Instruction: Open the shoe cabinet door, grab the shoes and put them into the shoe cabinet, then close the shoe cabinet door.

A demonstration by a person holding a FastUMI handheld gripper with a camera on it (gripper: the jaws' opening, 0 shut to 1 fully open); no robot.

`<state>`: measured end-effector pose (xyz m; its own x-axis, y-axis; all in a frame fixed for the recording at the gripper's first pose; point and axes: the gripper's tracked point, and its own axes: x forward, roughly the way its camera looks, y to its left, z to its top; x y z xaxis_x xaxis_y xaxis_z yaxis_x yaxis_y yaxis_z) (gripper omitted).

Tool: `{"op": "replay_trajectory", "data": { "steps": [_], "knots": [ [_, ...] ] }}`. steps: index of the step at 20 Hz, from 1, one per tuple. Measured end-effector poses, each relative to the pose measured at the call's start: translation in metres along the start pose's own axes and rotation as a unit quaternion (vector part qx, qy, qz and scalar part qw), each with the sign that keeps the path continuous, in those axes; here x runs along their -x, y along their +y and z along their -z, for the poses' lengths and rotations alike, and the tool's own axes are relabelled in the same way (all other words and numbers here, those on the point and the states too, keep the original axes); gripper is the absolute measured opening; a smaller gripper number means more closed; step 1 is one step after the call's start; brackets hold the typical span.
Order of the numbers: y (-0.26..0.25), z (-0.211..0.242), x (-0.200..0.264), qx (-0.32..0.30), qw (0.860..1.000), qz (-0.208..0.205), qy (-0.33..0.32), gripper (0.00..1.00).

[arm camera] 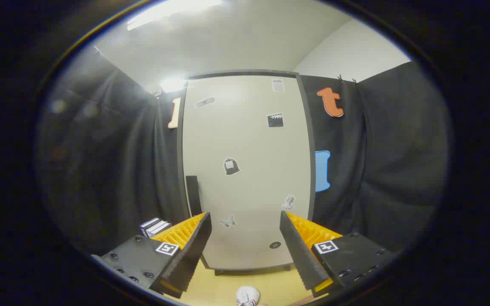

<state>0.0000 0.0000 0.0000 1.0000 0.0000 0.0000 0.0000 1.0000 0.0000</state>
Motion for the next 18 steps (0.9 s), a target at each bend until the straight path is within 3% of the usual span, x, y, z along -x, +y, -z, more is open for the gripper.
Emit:
{"op": "replay_trajectory", "data": {
  "steps": [18],
  "knots": [
    [-0.0074, 0.0026, -0.0037, 0.009, 1.0, -0.007, 0.004, 0.99]
  ]
}}
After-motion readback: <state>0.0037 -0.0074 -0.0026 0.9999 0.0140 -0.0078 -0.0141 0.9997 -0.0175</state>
